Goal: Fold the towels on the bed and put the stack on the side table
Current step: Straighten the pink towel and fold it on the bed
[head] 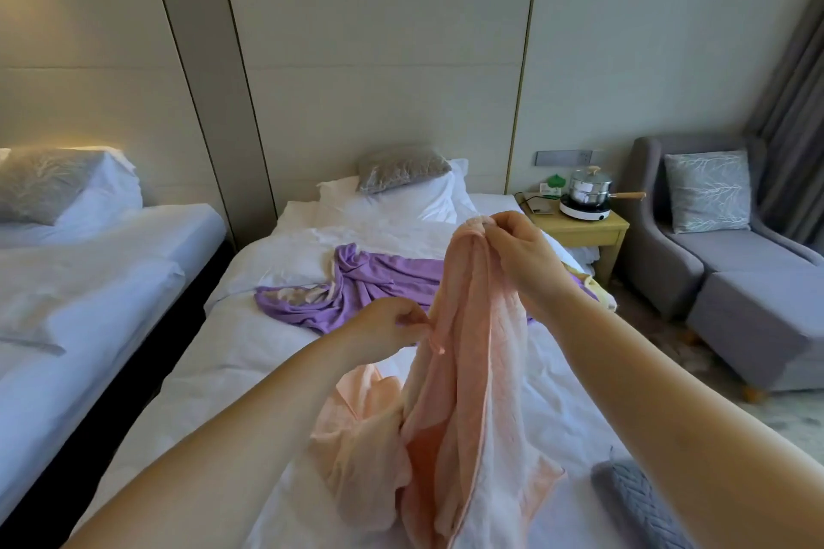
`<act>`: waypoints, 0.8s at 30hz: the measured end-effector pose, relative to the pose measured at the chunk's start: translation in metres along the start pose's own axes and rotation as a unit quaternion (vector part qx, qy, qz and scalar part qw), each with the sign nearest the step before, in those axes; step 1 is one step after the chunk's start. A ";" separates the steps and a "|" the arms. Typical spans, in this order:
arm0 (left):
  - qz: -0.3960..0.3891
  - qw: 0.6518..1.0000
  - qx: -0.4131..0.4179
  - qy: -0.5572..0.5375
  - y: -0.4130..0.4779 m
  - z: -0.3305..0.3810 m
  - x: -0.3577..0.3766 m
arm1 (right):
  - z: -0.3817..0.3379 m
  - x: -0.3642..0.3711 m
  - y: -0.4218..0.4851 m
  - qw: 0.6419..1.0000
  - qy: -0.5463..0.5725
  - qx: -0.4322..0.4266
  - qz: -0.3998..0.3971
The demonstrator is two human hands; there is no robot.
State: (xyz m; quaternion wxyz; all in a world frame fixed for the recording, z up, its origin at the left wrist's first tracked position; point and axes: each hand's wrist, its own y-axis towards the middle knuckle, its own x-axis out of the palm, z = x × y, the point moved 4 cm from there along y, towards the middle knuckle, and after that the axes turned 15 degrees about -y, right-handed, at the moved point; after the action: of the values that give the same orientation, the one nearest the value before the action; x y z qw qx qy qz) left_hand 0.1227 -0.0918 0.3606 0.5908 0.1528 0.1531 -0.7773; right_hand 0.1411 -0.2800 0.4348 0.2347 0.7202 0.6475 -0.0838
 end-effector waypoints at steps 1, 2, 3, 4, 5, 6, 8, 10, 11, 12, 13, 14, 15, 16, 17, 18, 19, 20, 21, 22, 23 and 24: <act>-0.005 1.000 0.005 -0.026 0.001 -0.001 0.001 | 0.002 0.000 -0.001 1.000 -0.004 0.006 0.008; -0.016 0.999 0.017 -0.048 0.002 0.000 0.002 | 0.004 0.000 -0.002 1.000 -0.004 0.011 0.017; -0.031 0.997 0.035 -0.061 0.002 0.003 0.003 | 0.005 0.000 -0.003 1.000 -0.002 0.016 0.026; -0.051 0.995 0.051 -0.062 0.002 0.006 0.006 | 0.006 0.000 -0.005 0.999 -0.001 0.020 0.034; -0.071 0.994 0.061 -0.053 0.002 0.007 0.010 | 0.007 0.000 -0.007 0.999 -0.002 0.023 0.039; -0.084 0.993 0.069 -0.035 0.003 0.007 0.014 | 0.007 -0.001 -0.008 0.999 -0.003 0.026 0.042; -0.083 0.994 0.072 0.005 0.006 0.004 0.022 | 0.009 -0.004 -0.011 0.998 -0.009 0.032 0.049; -0.083 0.995 0.057 -0.026 0.009 0.004 0.024 | 0.009 -0.010 -0.015 0.997 -0.009 0.036 0.066; -0.084 0.994 0.047 -0.053 0.010 0.006 0.022 | 0.009 -0.013 -0.019 0.997 -0.001 0.036 0.075; -0.078 0.993 0.042 -0.073 0.012 0.008 0.017 | 0.009 -0.017 -0.023 0.996 0.002 0.032 0.084; -0.062 0.994 0.042 -0.082 0.014 0.012 0.009 | 0.009 -0.020 -0.027 0.996 -0.008 0.022 0.085; -0.042 0.994 0.047 -0.090 0.017 0.017 0.000 | 0.010 -0.021 -0.032 0.996 -0.033 0.011 0.078; -0.021 0.994 0.056 -0.096 0.019 0.022 -0.009 | 0.011 -0.020 -0.036 0.996 -0.069 0.007 0.062; -0.004 0.993 0.070 -0.099 0.021 0.029 -0.018 | 0.013 -0.017 -0.039 0.993 -0.108 0.008 0.041; 0.008 0.992 0.091 -0.091 0.021 0.037 -0.026 | 0.015 -0.014 -0.041 0.989 -0.143 0.012 0.024; 0.019 0.990 0.118 -0.067 0.020 0.046 -0.033 | 0.016 -0.010 -0.043 0.985 -0.171 0.012 0.011; 0.031 0.988 0.149 -0.027 0.019 0.056 -0.040 | 0.016 -0.006 -0.044 0.982 -0.187 0.006 -0.001; 0.048 0.983 0.177 0.020 0.018 0.066 -0.046 | 0.016 -0.001 -0.045 0.983 -0.182 -0.004 -0.018; 0.070 0.975 0.202 0.063 0.016 0.075 -0.053 | 0.015 0.004 -0.045 0.985 -0.166 -0.014 -0.039; 0.093 0.966 0.224 0.093 0.013 0.086 -0.059 | 0.012 0.008 -0.045 0.987 -0.152 -0.020 -0.053; 0.114 0.957 0.244 0.112 0.011 0.097 -0.067 | 0.008 0.011 -0.043 0.987 -0.149 -0.021 -0.052; 0.133 0.948 0.260 0.128 0.008 0.108 -0.074 | 0.003 0.010 -0.040 0.987 -0.156 -0.021 -0.036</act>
State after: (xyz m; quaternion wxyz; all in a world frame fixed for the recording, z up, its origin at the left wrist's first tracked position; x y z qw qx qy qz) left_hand 0.1427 -0.0746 0.4891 0.6043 0.4178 -0.0016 -0.6784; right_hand 0.1044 -0.2700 0.4185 0.3448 0.6693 0.6301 -0.1900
